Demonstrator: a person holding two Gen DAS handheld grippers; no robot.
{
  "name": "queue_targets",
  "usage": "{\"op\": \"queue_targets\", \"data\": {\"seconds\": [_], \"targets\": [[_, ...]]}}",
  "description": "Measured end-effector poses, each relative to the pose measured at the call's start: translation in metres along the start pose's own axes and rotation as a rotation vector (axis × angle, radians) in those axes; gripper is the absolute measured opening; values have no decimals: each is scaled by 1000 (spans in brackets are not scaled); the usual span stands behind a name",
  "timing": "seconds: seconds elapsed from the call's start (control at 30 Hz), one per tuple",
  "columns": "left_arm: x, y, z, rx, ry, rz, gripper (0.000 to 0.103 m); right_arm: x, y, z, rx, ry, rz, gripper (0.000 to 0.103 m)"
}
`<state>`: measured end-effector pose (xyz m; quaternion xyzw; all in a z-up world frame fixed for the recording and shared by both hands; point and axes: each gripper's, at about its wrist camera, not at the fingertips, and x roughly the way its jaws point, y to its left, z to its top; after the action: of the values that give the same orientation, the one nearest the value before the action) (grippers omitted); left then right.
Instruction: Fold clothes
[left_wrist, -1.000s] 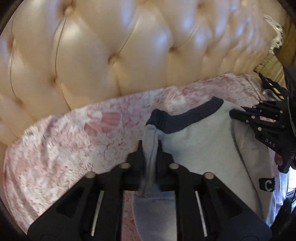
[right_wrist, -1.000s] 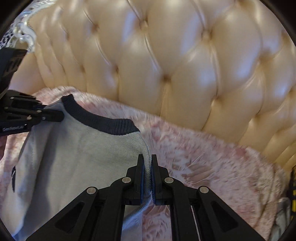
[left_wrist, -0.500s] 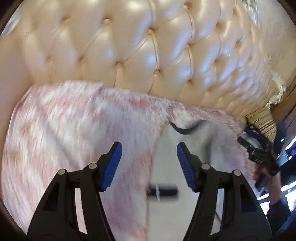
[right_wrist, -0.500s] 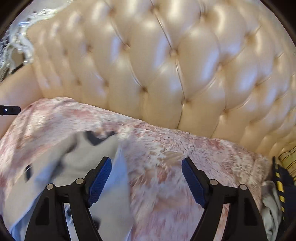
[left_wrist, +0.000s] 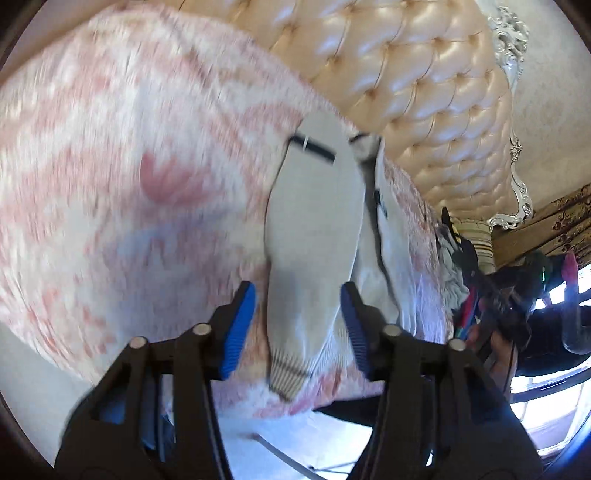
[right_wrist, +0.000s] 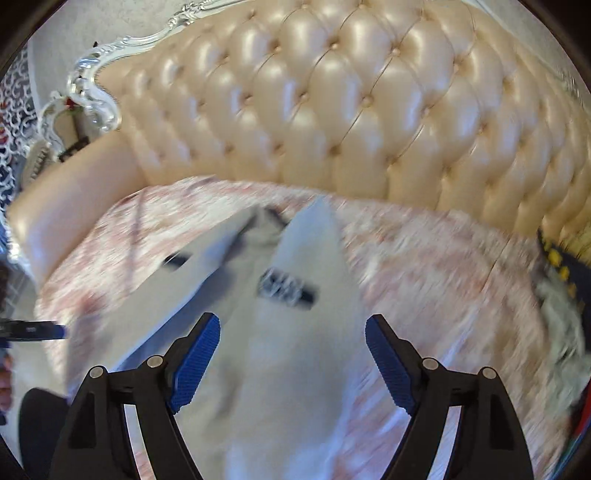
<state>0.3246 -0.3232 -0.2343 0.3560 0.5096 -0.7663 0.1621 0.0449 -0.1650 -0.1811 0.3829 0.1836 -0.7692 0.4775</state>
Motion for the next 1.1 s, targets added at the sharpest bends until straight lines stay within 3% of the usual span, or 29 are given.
{"op": "queue_targets", "data": {"seconds": [0.1,0.23,0.37,0.53,0.57,0.6,0.63,0.8,0.93,1.1], "targets": [[10,7,-15,-57,47,-20,40,-3,15,-31,36,26,32,82],[11,-33,-41,200,-14,205,43,-4,25,-59,30,53,25,82],[22,-77,-71,431,-38,356,44,-8,23,-67,35,60,17,82],[44,-99,-94,557,-17,464,44,-12,18,-68,51,54,23,82],[47,-101,-96,569,-12,483,38,-12,18,-69,51,55,24,82],[46,-100,-95,560,-13,490,17,-12,18,-70,51,56,26,82],[44,-100,-94,551,-14,498,13,-12,18,-71,52,58,27,82],[34,-96,-89,508,-23,535,9,-11,16,-73,57,63,31,82],[4,-109,-73,557,-78,578,9,-9,11,-75,74,65,37,82],[-27,-126,-16,773,-174,788,8,-4,6,-77,96,81,38,82]]}}
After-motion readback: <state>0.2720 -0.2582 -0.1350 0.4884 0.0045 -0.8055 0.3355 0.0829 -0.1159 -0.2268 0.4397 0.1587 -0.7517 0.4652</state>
